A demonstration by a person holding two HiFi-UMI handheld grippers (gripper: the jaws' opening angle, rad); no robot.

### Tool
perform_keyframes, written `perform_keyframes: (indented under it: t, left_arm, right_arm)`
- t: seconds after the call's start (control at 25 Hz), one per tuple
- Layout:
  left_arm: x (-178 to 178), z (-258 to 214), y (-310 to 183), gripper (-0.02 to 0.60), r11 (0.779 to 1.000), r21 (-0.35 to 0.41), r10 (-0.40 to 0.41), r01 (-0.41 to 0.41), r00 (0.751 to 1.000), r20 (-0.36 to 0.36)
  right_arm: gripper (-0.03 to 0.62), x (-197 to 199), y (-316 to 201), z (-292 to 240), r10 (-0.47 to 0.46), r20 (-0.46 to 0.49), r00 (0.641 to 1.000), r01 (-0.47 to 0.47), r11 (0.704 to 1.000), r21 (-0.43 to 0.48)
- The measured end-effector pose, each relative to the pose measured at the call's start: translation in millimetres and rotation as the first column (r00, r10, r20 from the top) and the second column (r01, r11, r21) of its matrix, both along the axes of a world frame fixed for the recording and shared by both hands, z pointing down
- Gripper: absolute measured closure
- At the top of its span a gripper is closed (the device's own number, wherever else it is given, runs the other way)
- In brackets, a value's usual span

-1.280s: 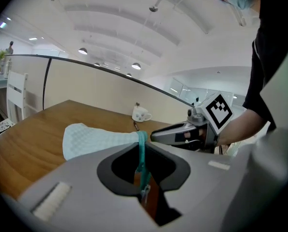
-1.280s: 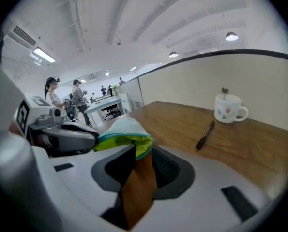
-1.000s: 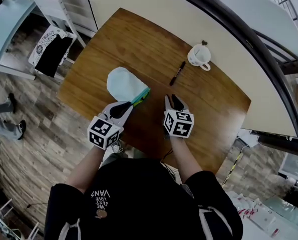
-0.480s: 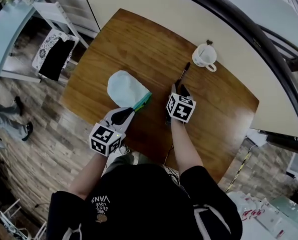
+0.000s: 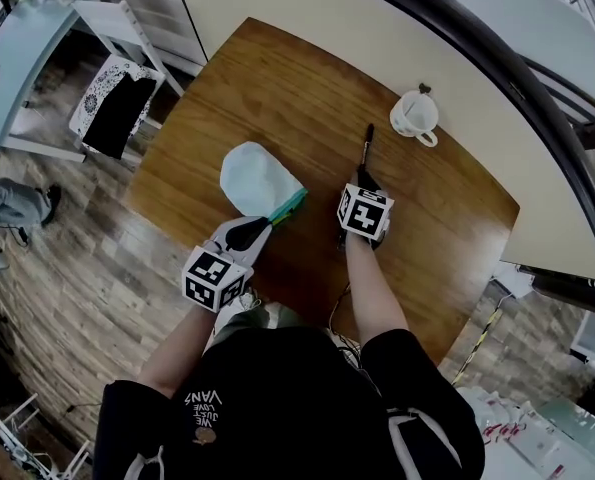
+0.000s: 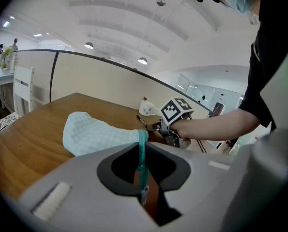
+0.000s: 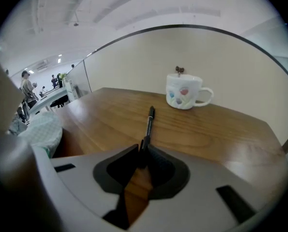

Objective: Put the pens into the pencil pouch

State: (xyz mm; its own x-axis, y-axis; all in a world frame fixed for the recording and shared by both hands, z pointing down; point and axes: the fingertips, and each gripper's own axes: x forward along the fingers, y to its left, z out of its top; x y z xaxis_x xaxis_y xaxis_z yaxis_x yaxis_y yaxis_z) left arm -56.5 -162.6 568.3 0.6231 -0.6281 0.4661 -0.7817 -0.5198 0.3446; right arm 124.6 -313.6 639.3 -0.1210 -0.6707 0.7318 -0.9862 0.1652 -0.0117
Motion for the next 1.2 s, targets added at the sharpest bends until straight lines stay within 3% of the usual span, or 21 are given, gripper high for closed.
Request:
perform_keyframes:
  t: [0.4,0.8,1.2]
  left_arm:
    - [-3,2,4,0.535,1.000,0.010,0.021,-0.021,1.000,-0.006]
    - [-1,3,5,0.535,0.999,0.011,0.035,-0.034,0.999,-0.023]
    - [12,2,15,0.535,0.996,0.035,0.076,-0.076,0.997,0.006]
  right_arm:
    - [0.528,-4,76,-22,-0.036,0.077,0.996,0.036,0.999,0.003]
    - [0.528,-37,173,-59,-0.196,0.171,0.966,0.195,0.980,0.022]
    - [0.528,-79,228,-68,-0.388,0.199,0.900,0.396,0.918,0.003]
